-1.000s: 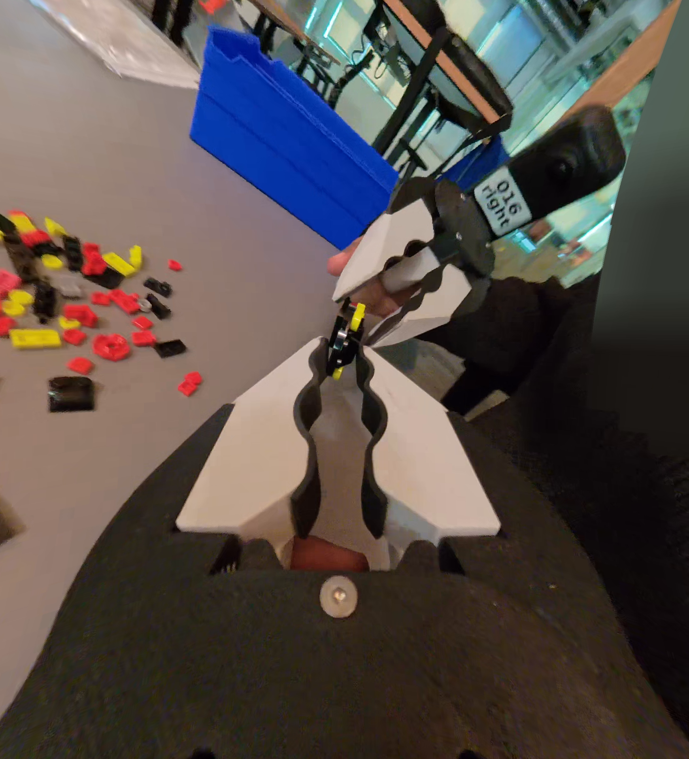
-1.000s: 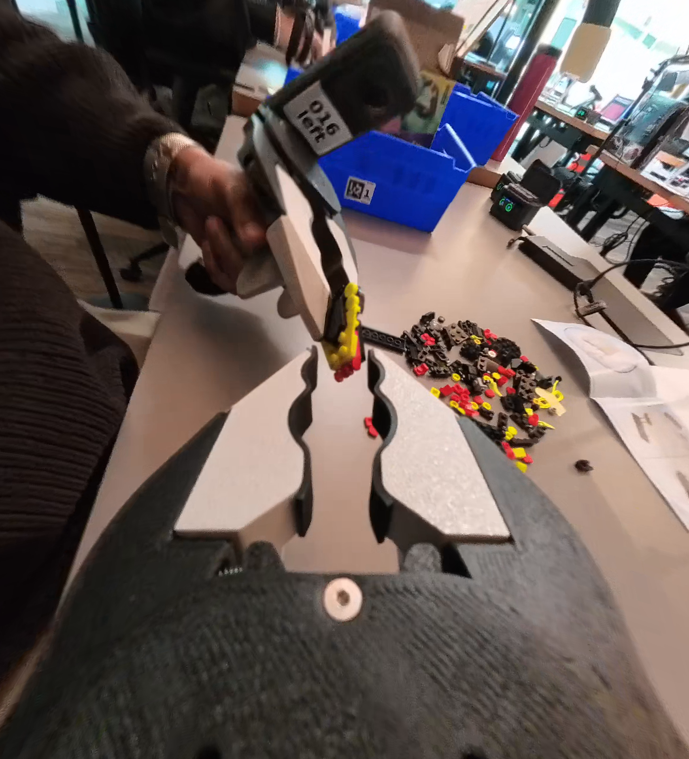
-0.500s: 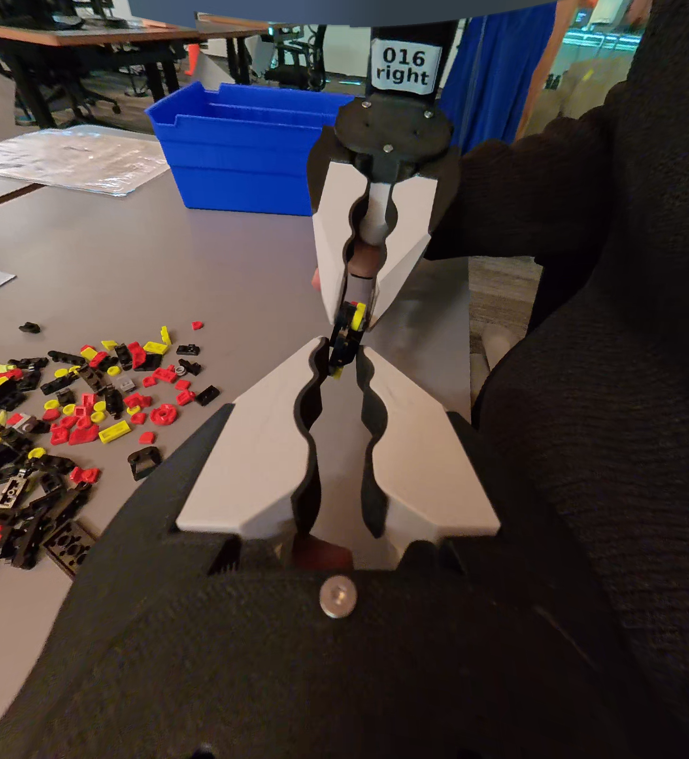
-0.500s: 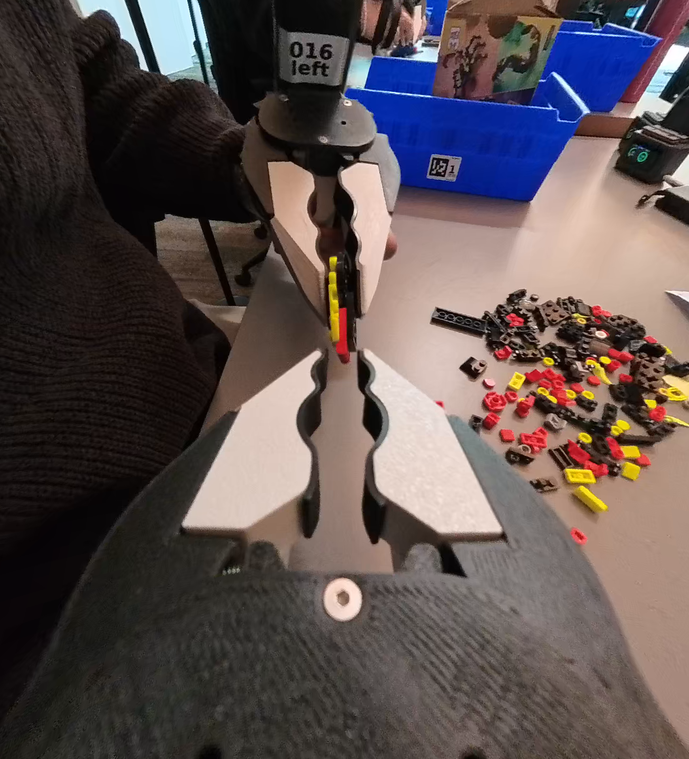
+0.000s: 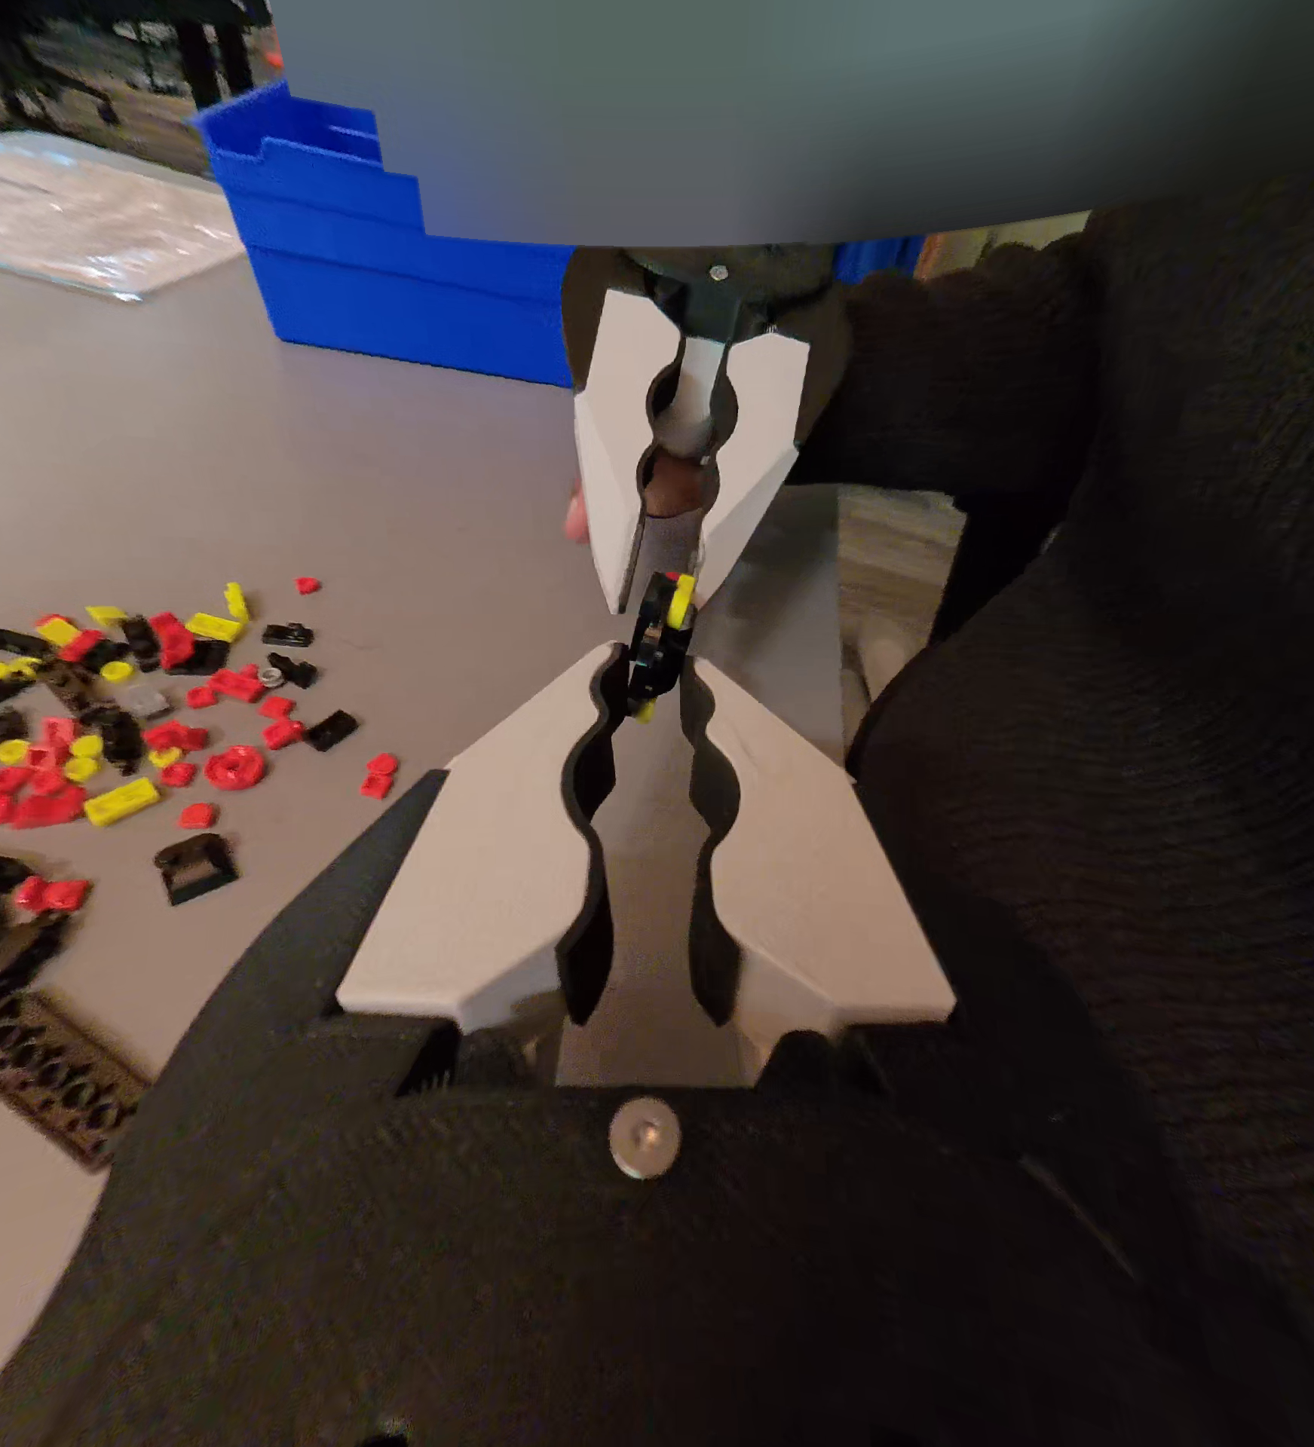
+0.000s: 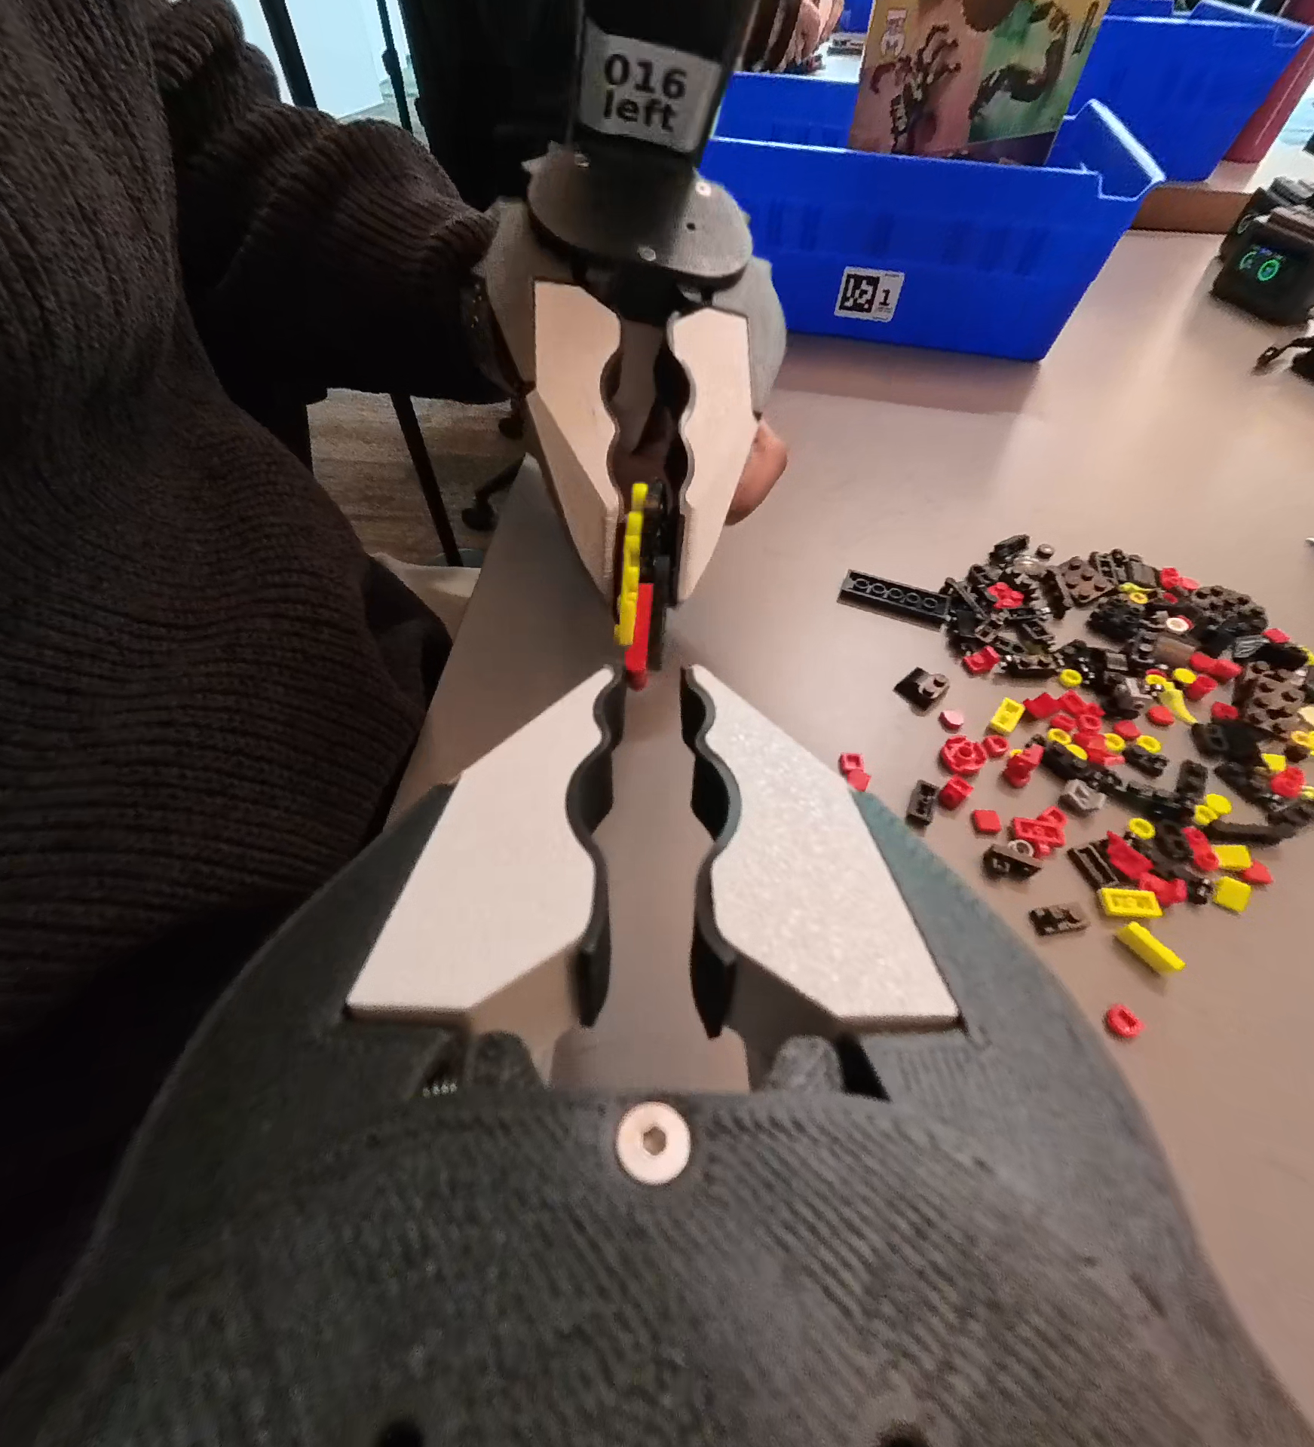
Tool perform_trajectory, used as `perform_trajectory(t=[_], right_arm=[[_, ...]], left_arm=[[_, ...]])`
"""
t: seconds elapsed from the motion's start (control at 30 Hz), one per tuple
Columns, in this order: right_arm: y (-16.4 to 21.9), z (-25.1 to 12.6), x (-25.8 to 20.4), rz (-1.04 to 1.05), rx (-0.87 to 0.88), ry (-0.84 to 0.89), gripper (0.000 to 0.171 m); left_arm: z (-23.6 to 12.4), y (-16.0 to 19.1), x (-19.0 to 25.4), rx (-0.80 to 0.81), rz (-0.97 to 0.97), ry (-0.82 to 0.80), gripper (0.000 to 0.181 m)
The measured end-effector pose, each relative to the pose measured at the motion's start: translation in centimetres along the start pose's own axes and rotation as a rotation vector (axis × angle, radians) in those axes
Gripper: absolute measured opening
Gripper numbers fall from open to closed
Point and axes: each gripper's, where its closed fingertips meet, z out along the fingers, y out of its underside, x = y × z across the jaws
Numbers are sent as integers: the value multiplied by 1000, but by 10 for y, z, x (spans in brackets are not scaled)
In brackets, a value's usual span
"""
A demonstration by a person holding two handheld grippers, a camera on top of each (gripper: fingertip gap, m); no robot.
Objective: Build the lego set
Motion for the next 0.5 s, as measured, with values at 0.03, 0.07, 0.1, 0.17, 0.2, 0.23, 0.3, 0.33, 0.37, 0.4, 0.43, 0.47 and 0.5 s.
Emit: perform_trajectory(t=[0.03,0.07,0.1,0.17,0.2,0.23,0.3,0.33,0.37,0.4,0.43,0.47,0.5], right_arm=[[0,0,-1,3,3,-5,11],[0,1,-1,8,1,-8,9],[1,1,-1,10,-5,-8,9],[4,3,-2,11,-19,-11,7],[5,3,-3,7,-26,-17,7],[6,4,-5,3,-33,-22,8],[9,6,-8,-15,-54,-33,8],[11,7,-10,-25,-69,-40,8],[14,8,-11,-40,-89,-41,8],[17,9,-11,-56,-112,-36,8],[20,11,-13,-69,-134,-36,8],[23,12,-14,-76,-154,-40,8],[26,14,-15,-79,-174,-40,8]], left_arm=[[0,-1,0,2,-26,11,11],[1,0,-1,-1,-54,13,11],[1,1,-1,-10,-83,23,11],[1,4,-1,-24,-142,41,10],[2,5,0,-34,-163,57,11],[2,7,1,-43,-179,70,11],[3,10,3,-64,-188,88,11],[3,13,5,-77,-184,95,10],[4,15,5,-93,-176,95,10],[5,18,5,-110,-166,90,10],[5,21,6,-126,-154,90,10],[5,24,7,-141,-142,93,10],[5,27,7,-155,-131,92,10]])
